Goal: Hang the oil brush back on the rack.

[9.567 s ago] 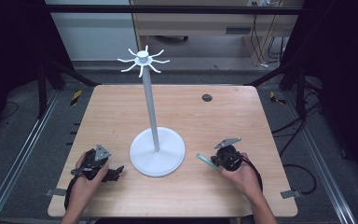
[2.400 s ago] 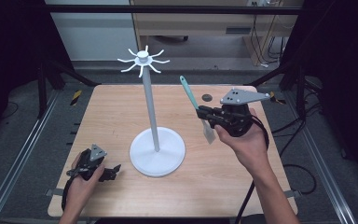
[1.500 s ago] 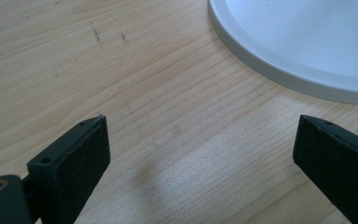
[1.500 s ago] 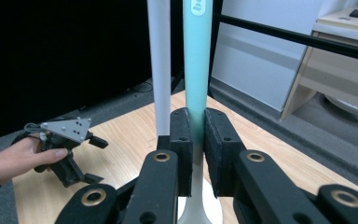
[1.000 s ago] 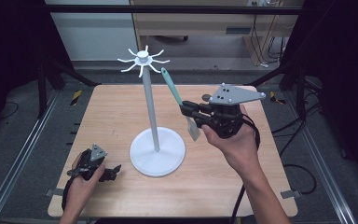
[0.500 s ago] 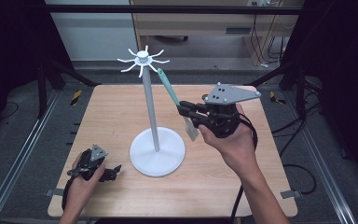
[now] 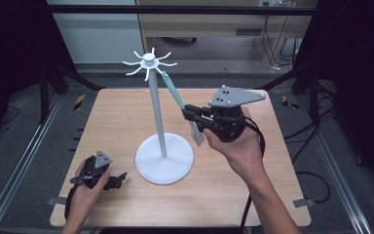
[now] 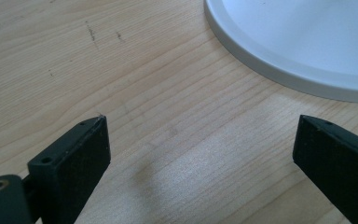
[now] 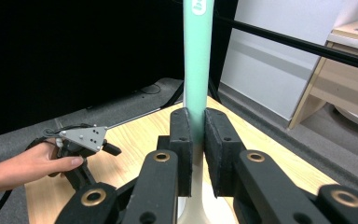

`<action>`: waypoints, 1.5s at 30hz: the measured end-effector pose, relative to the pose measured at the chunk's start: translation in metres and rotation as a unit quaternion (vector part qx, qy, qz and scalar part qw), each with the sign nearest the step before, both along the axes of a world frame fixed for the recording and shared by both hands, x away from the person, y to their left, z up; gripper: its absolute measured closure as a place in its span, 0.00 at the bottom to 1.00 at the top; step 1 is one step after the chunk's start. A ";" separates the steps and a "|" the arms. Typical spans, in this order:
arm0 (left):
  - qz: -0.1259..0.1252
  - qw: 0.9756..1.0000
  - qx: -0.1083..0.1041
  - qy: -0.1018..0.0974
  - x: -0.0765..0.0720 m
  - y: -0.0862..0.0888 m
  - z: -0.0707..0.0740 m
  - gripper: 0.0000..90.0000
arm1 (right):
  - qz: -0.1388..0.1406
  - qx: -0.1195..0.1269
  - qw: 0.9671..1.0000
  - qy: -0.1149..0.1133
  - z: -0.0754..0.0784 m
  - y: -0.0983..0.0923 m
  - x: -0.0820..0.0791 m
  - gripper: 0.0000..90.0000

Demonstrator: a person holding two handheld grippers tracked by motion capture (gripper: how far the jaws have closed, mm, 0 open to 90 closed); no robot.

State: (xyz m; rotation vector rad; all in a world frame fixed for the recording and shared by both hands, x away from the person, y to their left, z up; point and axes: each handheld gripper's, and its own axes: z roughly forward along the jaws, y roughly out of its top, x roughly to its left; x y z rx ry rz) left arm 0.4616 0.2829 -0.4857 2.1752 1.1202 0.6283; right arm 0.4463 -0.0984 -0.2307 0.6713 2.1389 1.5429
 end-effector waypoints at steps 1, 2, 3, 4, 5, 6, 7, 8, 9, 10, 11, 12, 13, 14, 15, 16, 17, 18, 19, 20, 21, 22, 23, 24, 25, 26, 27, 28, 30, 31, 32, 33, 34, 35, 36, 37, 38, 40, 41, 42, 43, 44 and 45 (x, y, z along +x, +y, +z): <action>0.000 1.000 0.000 0.000 0.000 0.000 0.000 0.04 | 0.000 0.001 1.000 0.001 0.000 0.001 0.000 0.91; 0.000 1.000 0.000 0.000 0.000 0.000 0.000 0.04 | -0.001 0.000 1.000 0.001 0.000 0.001 0.001 0.91; 0.000 1.000 0.000 0.000 0.000 0.000 0.000 0.04 | -0.001 0.000 1.000 0.001 0.000 0.002 0.001 0.91; 0.000 1.000 0.000 0.000 0.000 0.000 0.000 0.04 | -0.001 0.000 1.000 0.001 0.000 0.002 0.001 0.91; 0.000 1.000 0.000 0.000 0.000 0.000 0.000 0.04 | -0.001 -0.001 1.000 0.002 -0.001 0.003 0.002 0.91; 0.000 1.000 0.000 0.000 0.000 0.000 0.000 0.04 | -0.002 -0.002 1.000 0.002 -0.001 0.003 0.002 0.91; 0.000 1.000 0.000 0.000 0.000 0.000 0.000 0.04 | -0.003 -0.002 1.000 0.002 -0.001 0.004 0.002 0.91; 0.000 1.000 -0.001 0.000 0.000 0.000 0.000 0.04 | -0.003 -0.002 1.000 0.002 -0.001 0.004 0.003 0.91; 0.000 1.000 0.000 0.000 0.000 0.000 0.000 0.04 | -0.003 -0.002 1.000 0.003 -0.001 0.004 0.003 0.91; 0.000 1.000 0.000 0.000 0.000 0.000 0.000 0.04 | -0.003 -0.003 1.000 0.003 -0.001 0.005 0.003 0.91; 0.000 1.000 0.000 0.000 0.000 0.000 0.000 0.04 | -0.003 -0.003 1.000 0.003 -0.001 0.005 0.003 0.91; 0.000 1.000 0.000 0.000 0.000 0.000 0.000 0.04 | -0.004 -0.002 1.000 0.003 -0.001 0.006 0.004 0.91; 0.000 1.000 0.000 0.000 0.000 0.000 0.000 0.04 | -0.004 -0.002 1.000 0.003 -0.001 0.006 0.004 0.91; 0.000 1.000 0.000 0.000 0.000 0.000 0.000 0.04 | -0.004 -0.003 1.000 0.004 -0.001 0.007 0.004 0.91; 0.000 1.000 0.000 0.000 0.000 0.000 0.000 0.04 | -0.004 -0.003 1.000 0.004 -0.001 0.007 0.004 0.91; 0.000 1.000 0.000 0.001 0.000 0.000 0.000 0.04 | -0.004 -0.002 1.000 0.004 -0.002 0.007 0.004 0.91; 0.000 1.000 -0.001 0.000 0.000 0.000 0.000 0.04 | -0.004 -0.003 1.000 0.004 -0.002 0.008 0.004 0.91; 0.000 1.000 0.000 0.000 0.000 0.000 0.000 0.04 | -0.006 -0.003 1.000 0.003 -0.002 0.008 0.004 0.91; 0.000 1.000 0.000 0.000 0.000 0.000 0.000 0.04 | -0.006 -0.004 1.000 0.003 -0.002 0.008 0.005 0.91; 0.000 1.000 0.000 0.000 0.000 0.000 0.000 0.04 | -0.006 -0.005 1.000 0.003 -0.002 0.008 0.005 0.91; 0.000 1.000 0.001 0.000 0.000 0.000 0.000 0.04 | -0.006 -0.005 1.000 0.003 -0.002 0.009 0.005 0.91; 0.000 1.000 0.000 0.000 0.000 0.000 0.000 0.04 | -0.006 -0.006 1.000 0.003 -0.002 0.009 0.005 0.91; 0.000 1.000 0.000 0.000 0.000 0.000 0.000 0.04 | -0.006 -0.006 1.000 0.004 -0.002 0.009 0.005 0.91; 0.000 1.000 0.000 0.000 0.000 0.000 0.000 0.04 | -0.007 -0.007 1.000 0.003 -0.003 0.010 0.006 0.91; 0.000 1.000 0.000 0.001 0.000 0.000 0.000 0.04 | -0.008 -0.008 1.000 0.004 -0.003 0.010 0.006 0.91; 0.000 1.000 0.000 0.001 0.000 0.000 0.000 0.04 | -0.008 -0.008 1.000 0.004 -0.003 0.010 0.006 0.91; 0.000 1.000 0.000 0.001 0.000 0.000 0.000 0.04 | -0.009 -0.008 1.000 0.004 -0.003 0.010 0.006 0.91; 0.000 1.000 0.000 0.001 0.000 0.000 0.000 0.04 | -0.009 -0.008 1.000 0.004 -0.003 0.011 0.007 0.91; 0.000 1.000 0.000 0.001 0.000 0.000 0.000 0.04 | -0.009 -0.007 1.000 0.003 -0.003 0.011 0.007 0.91; -0.001 1.000 0.000 0.001 0.000 0.000 0.000 0.04 | -0.009 -0.007 1.000 0.004 -0.003 0.011 0.007 0.91; -0.001 1.000 0.000 0.001 0.000 0.000 0.000 0.04 | -0.008 -0.007 1.000 0.004 -0.004 0.011 0.007 0.91; -0.001 1.000 0.000 0.001 0.000 0.000 0.000 0.04 | -0.008 -0.007 1.000 0.004 -0.004 0.012 0.007 0.91; -0.001 1.000 0.000 0.001 0.000 0.000 0.000 0.04 | -0.008 -0.007 1.000 0.004 -0.004 0.012 0.008 0.91; -0.001 1.000 0.000 0.001 0.000 0.000 0.000 0.04 | -0.008 -0.008 1.000 0.004 -0.004 0.012 0.008 0.91; -0.001 1.000 0.000 0.002 0.000 0.000 0.000 0.04 | -0.008 -0.009 1.000 0.004 -0.004 0.012 0.008 0.91; -0.001 1.000 0.000 0.002 0.000 0.000 0.000 0.04 | -0.008 -0.009 1.000 0.005 -0.004 0.012 0.008 0.91; -0.001 1.000 0.001 0.002 0.000 0.000 0.000 0.04 | -0.008 -0.010 1.000 0.005 -0.005 0.012 0.008 0.91; -0.002 1.000 0.001 0.002 0.000 0.000 0.000 0.04 | -0.006 -0.010 1.000 0.006 -0.005 0.012 0.008 0.92; -0.002 1.000 0.001 0.002 0.000 0.000 0.000 0.04 | -0.005 -0.009 1.000 0.006 -0.006 0.012 0.009 0.93; -0.002 1.000 0.001 0.002 0.000 0.000 0.000 0.04 | -0.004 -0.006 1.000 0.006 -0.006 0.012 0.009 0.91; -0.002 1.000 0.001 0.002 0.000 0.000 0.000 0.04 | -0.004 -0.004 1.000 0.007 -0.006 0.012 0.009 0.88; -0.002 1.000 0.001 0.003 0.000 0.000 0.000 0.04 | -0.004 -0.005 1.000 0.009 -0.006 0.012 0.009 0.87; -0.003 1.000 0.001 0.003 0.000 0.000 0.000 0.04 | -0.003 -0.008 1.000 0.009 -0.006 0.012 0.009 0.87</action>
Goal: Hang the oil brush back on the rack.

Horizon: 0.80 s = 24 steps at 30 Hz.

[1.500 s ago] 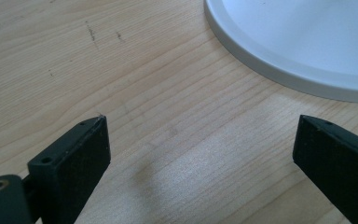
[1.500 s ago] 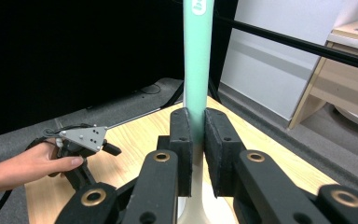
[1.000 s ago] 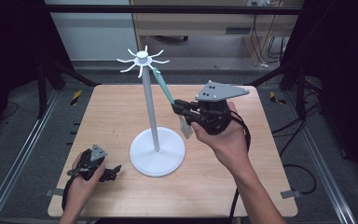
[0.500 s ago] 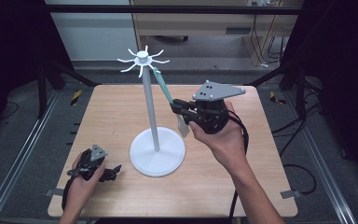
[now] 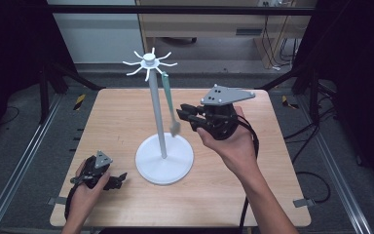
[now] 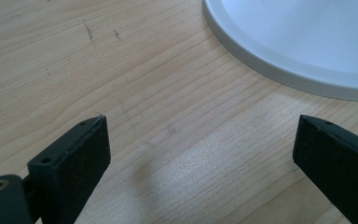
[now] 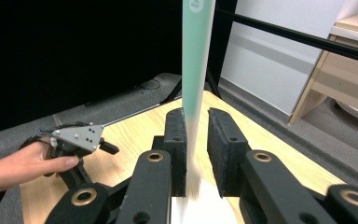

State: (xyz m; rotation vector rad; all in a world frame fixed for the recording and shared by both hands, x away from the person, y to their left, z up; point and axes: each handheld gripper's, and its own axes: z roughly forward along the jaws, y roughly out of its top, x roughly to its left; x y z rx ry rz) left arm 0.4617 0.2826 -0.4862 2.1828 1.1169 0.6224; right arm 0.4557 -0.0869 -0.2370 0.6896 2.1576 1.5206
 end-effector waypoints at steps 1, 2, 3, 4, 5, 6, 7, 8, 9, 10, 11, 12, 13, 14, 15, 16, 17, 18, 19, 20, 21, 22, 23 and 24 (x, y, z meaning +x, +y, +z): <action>0.000 1.000 0.000 0.000 0.000 0.000 0.000 0.04 | 0.001 -0.002 1.000 0.000 0.000 0.000 0.000 0.87; 0.000 1.000 0.000 0.000 0.000 0.000 0.000 0.04 | 0.001 -0.004 1.000 0.000 0.000 -0.001 0.000 0.88; 0.000 1.000 0.000 0.000 0.000 0.000 0.000 0.04 | 0.001 -0.004 1.000 0.000 0.000 -0.001 0.000 0.88; 0.000 1.000 0.001 0.000 0.000 0.000 0.000 0.04 | 0.000 -0.009 1.000 -0.001 -0.001 -0.003 -0.001 0.89; 0.000 1.000 0.000 0.000 0.000 0.000 0.000 0.04 | -0.001 -0.011 1.000 -0.001 -0.001 -0.003 -0.002 0.89; 0.000 1.000 0.000 0.000 0.000 0.000 0.000 0.04 | -0.004 -0.013 1.000 -0.001 -0.001 -0.004 -0.002 0.89; 0.000 1.000 0.001 0.000 0.000 0.000 0.000 0.04 | -0.006 -0.016 1.000 -0.001 -0.001 -0.005 -0.002 0.89; 0.000 1.000 0.001 0.000 0.000 0.000 0.000 0.04 | -0.010 -0.019 1.000 -0.002 -0.002 -0.007 -0.002 0.89; 0.000 1.000 0.001 0.001 0.000 0.000 0.000 0.04 | -0.013 -0.021 1.000 -0.001 -0.002 -0.008 -0.002 0.89; 0.000 1.000 0.001 0.001 0.000 0.000 0.000 0.04 | -0.016 -0.023 1.000 -0.001 -0.002 -0.010 -0.003 0.89; 0.000 1.000 0.001 0.001 0.000 0.000 0.000 0.04 | -0.019 -0.024 1.000 -0.001 -0.002 -0.011 -0.002 0.89; -0.001 1.000 0.001 0.001 0.000 -0.001 0.000 0.04 | -0.022 -0.025 0.999 0.000 -0.002 -0.013 -0.003 0.89; -0.001 1.000 0.002 0.001 0.000 -0.001 0.000 0.04 | -0.026 -0.027 0.999 0.000 -0.003 -0.016 -0.003 0.89; -0.001 1.000 0.002 0.001 0.000 -0.001 0.000 0.04 | -0.026 -0.027 0.999 0.000 -0.003 -0.016 -0.003 0.89; -0.001 1.000 0.002 0.001 0.000 -0.001 -0.001 0.04 | -0.032 -0.031 0.999 0.000 -0.003 -0.019 -0.002 0.89; -0.001 1.000 0.001 0.001 0.000 -0.001 -0.001 0.04 | -0.034 -0.031 0.999 0.001 -0.003 -0.020 -0.002 0.89; -0.001 1.000 0.001 0.001 0.000 -0.001 -0.001 0.04 | -0.037 -0.033 0.999 0.000 -0.004 -0.021 -0.002 0.88; -0.001 1.000 0.002 0.001 0.000 -0.001 -0.001 0.04 | -0.040 -0.034 0.999 0.000 -0.004 -0.023 -0.002 0.87; -0.001 1.000 0.001 0.001 0.000 -0.001 -0.001 0.04 | -0.043 -0.035 0.998 0.000 -0.004 -0.024 -0.002 0.86; -0.001 1.000 0.001 0.001 0.000 -0.001 -0.001 0.04 | -0.045 -0.035 0.998 0.000 -0.004 -0.025 -0.002 0.85; -0.001 1.000 0.001 0.001 0.000 -0.001 -0.001 0.04 | -0.046 -0.036 0.998 0.000 -0.004 -0.026 -0.002 0.84; -0.001 1.000 0.002 0.001 0.000 -0.001 -0.001 0.04 | -0.047 -0.035 0.998 0.000 -0.004 -0.027 -0.002 0.82; -0.001 1.000 0.002 0.001 0.000 -0.001 -0.001 0.04 | -0.049 -0.035 0.998 0.001 -0.005 -0.028 -0.002 0.79; -0.001 1.000 0.002 0.002 0.000 -0.001 -0.001 0.04 | -0.053 -0.034 0.998 -0.001 -0.005 -0.029 -0.002 0.75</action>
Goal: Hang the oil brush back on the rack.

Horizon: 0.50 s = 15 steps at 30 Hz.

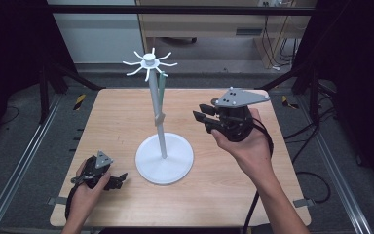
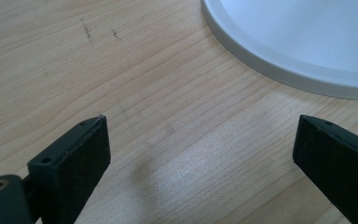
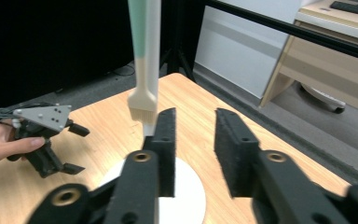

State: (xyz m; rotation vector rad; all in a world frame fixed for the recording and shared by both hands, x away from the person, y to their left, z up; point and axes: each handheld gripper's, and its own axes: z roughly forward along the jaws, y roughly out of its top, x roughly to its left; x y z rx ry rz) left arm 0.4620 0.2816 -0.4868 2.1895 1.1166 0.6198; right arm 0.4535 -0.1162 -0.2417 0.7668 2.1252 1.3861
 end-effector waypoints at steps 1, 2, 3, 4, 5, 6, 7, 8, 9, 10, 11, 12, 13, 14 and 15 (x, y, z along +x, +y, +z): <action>-0.001 1.000 0.001 0.000 0.000 0.000 0.000 0.04 | -0.002 0.000 1.000 0.000 0.000 -0.001 0.000 0.74; 0.000 1.000 0.000 0.000 0.000 0.000 0.000 0.04 | -0.004 0.002 1.000 0.000 0.000 -0.002 0.000 0.72; 0.000 1.000 0.000 0.000 0.000 0.000 0.000 0.04 | -0.007 0.002 1.000 0.000 0.000 -0.003 0.000 0.69; 0.000 1.000 0.000 0.000 0.000 0.000 0.000 0.04 | -0.009 0.002 1.000 -0.001 0.000 -0.003 0.000 0.66; 0.000 1.000 0.000 -0.001 0.000 0.000 0.000 0.04 | -0.011 0.002 1.000 0.000 0.000 -0.004 0.001 0.62; 0.000 1.000 0.000 0.000 0.000 0.000 0.000 0.04 | -0.014 0.002 1.000 -0.001 0.000 -0.005 0.001 0.59; 0.000 1.000 0.000 0.000 0.000 0.000 0.000 0.04 | -0.017 0.003 1.000 -0.001 0.000 -0.005 0.001 0.55; 0.000 1.000 0.000 -0.001 0.000 0.000 0.000 0.04 | -0.020 0.003 1.000 0.000 -0.001 -0.006 0.001 0.51; 0.000 1.000 0.000 -0.001 0.000 0.000 0.000 0.04 | -0.021 0.002 1.000 0.000 -0.001 -0.006 0.002 0.49; 0.000 1.000 0.000 0.000 0.000 0.000 0.000 0.04 | -0.024 0.000 1.000 -0.002 -0.002 -0.007 0.002 0.47; 0.000 1.000 0.000 0.000 0.000 0.000 0.000 0.04 | -0.026 0.002 1.000 -0.005 -0.003 -0.007 0.002 0.45; 0.000 1.000 0.001 0.000 0.000 0.000 0.000 0.04 | -0.028 0.003 1.000 -0.007 -0.003 -0.008 0.002 0.42; -0.001 1.000 0.001 0.000 0.000 0.000 0.000 0.04 | -0.030 0.003 1.000 -0.008 -0.004 -0.010 0.003 0.40; -0.001 1.000 0.001 0.000 0.000 0.000 0.000 0.04 | -0.032 0.004 0.999 -0.008 -0.005 -0.011 0.003 0.39; 0.000 1.000 0.001 0.000 0.000 0.000 0.000 0.04 | -0.033 0.004 0.999 -0.009 -0.005 -0.012 0.003 0.37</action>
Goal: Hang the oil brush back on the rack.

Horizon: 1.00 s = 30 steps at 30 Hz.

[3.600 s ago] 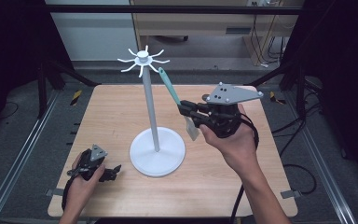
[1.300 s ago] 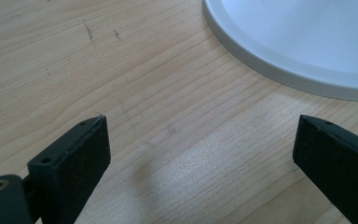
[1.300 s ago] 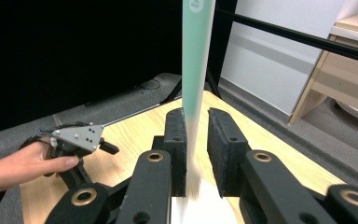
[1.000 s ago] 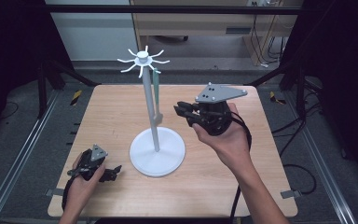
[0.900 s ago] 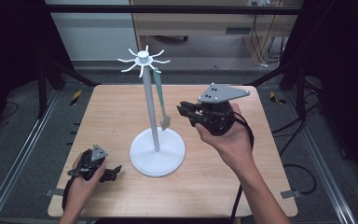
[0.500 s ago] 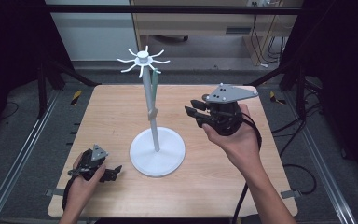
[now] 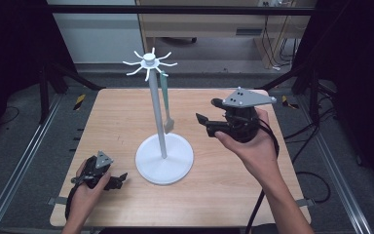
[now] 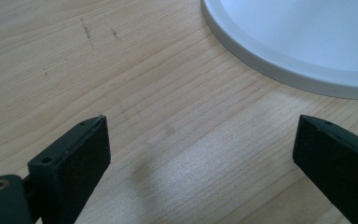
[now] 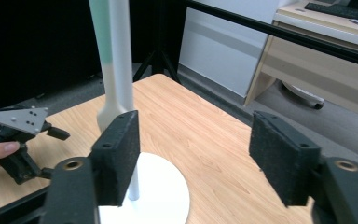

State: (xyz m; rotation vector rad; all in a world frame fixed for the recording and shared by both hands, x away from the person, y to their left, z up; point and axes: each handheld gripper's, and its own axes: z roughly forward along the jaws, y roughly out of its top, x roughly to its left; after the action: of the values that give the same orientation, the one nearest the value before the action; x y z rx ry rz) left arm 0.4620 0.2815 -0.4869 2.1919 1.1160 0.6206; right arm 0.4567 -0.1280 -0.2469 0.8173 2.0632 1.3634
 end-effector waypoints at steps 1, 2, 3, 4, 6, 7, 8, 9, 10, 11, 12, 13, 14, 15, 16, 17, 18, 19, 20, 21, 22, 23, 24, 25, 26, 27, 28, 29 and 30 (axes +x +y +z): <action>0.000 1.000 0.000 0.000 0.000 0.000 0.000 0.04 | -0.002 -0.001 1.000 0.000 -0.001 -0.001 0.000 0.36; 0.000 1.000 0.000 0.000 0.000 0.000 0.000 0.04 | -0.004 -0.001 1.000 -0.002 -0.001 -0.002 0.000 0.34; 0.000 1.000 0.000 0.000 0.000 0.000 0.000 0.04 | -0.006 0.001 1.000 -0.003 -0.002 -0.004 0.001 0.33; 0.000 1.000 0.000 0.000 0.000 0.000 0.000 0.04 | -0.007 0.002 1.000 -0.005 -0.002 -0.005 0.001 0.32; 0.000 1.000 0.000 0.000 0.000 0.000 0.000 0.04 | -0.013 0.005 1.000 -0.011 -0.004 -0.008 0.002 0.28; -0.001 1.000 0.001 0.001 0.000 0.000 0.000 0.04 | -0.016 0.005 1.000 -0.013 -0.004 -0.010 0.002 0.27; 0.000 1.000 0.000 0.000 0.000 0.000 0.000 0.04 | -0.020 0.004 1.000 -0.014 -0.005 -0.011 0.002 0.25; 0.000 1.000 0.000 0.000 0.000 0.000 0.000 0.04 | -0.024 0.004 1.000 -0.016 -0.006 -0.013 0.003 0.23; 0.000 1.000 0.000 0.000 0.000 0.000 0.000 0.04 | -0.027 0.003 0.999 -0.017 -0.006 -0.014 0.003 0.22; 0.000 1.000 0.000 0.000 0.000 0.000 0.000 0.04 | -0.030 0.003 0.999 -0.018 -0.007 -0.016 0.003 0.20; 0.000 1.000 0.000 0.000 0.000 0.000 0.000 0.04 | -0.034 0.002 0.999 -0.020 -0.008 -0.018 0.003 0.18; 0.000 1.000 0.000 0.000 0.000 0.000 0.000 0.04 | -0.038 0.003 0.999 -0.020 -0.009 -0.020 0.003 0.17; 0.000 1.000 0.001 0.000 0.000 0.000 0.000 0.04 | -0.042 0.004 0.999 -0.020 -0.010 -0.022 0.003 0.15; -0.001 1.000 0.001 0.001 0.000 0.000 0.000 0.04 | -0.044 0.003 0.999 -0.021 -0.011 -0.024 0.004 0.14; -0.001 1.000 0.001 0.000 0.000 0.000 0.000 0.04 | -0.049 0.001 0.999 -0.021 -0.013 -0.026 0.004 0.13; -0.001 1.000 0.001 0.000 0.000 0.000 0.000 0.04 | -0.052 0.000 0.998 -0.022 -0.014 -0.028 0.004 0.12; -0.001 1.000 0.001 0.000 0.000 0.000 0.000 0.04 | -0.056 -0.002 0.998 -0.022 -0.016 -0.031 0.004 0.11; -0.001 1.000 0.001 0.001 0.000 0.000 0.000 0.04 | -0.058 0.000 0.998 -0.021 -0.018 -0.033 0.004 0.10; -0.001 1.000 0.001 0.001 0.000 0.000 0.000 0.04 | -0.060 -0.001 0.998 -0.021 -0.020 -0.035 0.004 0.09; -0.001 1.000 0.001 0.001 0.000 0.000 0.000 0.04 | -0.063 -0.003 0.998 -0.020 -0.022 -0.038 0.004 0.08; 0.000 1.000 0.001 0.000 0.000 0.000 0.000 0.04 | -0.067 -0.004 0.998 -0.020 -0.024 -0.040 0.004 0.07; 0.000 1.000 0.001 0.000 -0.001 0.000 0.000 0.04 | -0.069 -0.003 0.997 -0.019 -0.025 -0.042 0.004 0.06; 0.000 1.000 0.001 0.000 0.000 0.000 0.000 0.04 | -0.072 -0.002 0.997 -0.017 -0.027 -0.044 0.003 0.06; 0.000 1.000 0.001 0.000 0.000 0.000 0.000 0.04 | -0.074 -0.002 0.997 -0.016 -0.029 -0.046 0.003 0.06; 0.000 1.000 0.001 0.000 0.000 0.000 0.000 0.04 | -0.076 -0.002 0.997 -0.015 -0.031 -0.049 0.002 0.05; 0.001 1.000 0.001 0.000 0.000 0.000 0.000 0.04 | -0.078 -0.002 0.997 -0.014 -0.033 -0.051 0.002 0.05; 0.001 1.000 0.001 0.000 0.000 0.000 0.000 0.04 | -0.081 -0.002 0.997 -0.011 -0.034 -0.053 0.001 0.05; 0.001 1.000 0.001 0.000 0.000 0.000 0.000 0.04 | -0.082 -0.003 0.997 -0.010 -0.036 -0.055 0.001 0.05; 0.001 1.000 0.001 0.000 0.000 0.000 0.000 0.04 | -0.082 -0.003 0.997 -0.010 -0.036 -0.055 0.001 0.05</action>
State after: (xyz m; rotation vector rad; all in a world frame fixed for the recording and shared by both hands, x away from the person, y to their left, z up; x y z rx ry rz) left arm 0.4616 0.2813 -0.4869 2.1925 1.1177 0.6228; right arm 0.4577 -0.1827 -0.2831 0.9448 1.9369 1.2699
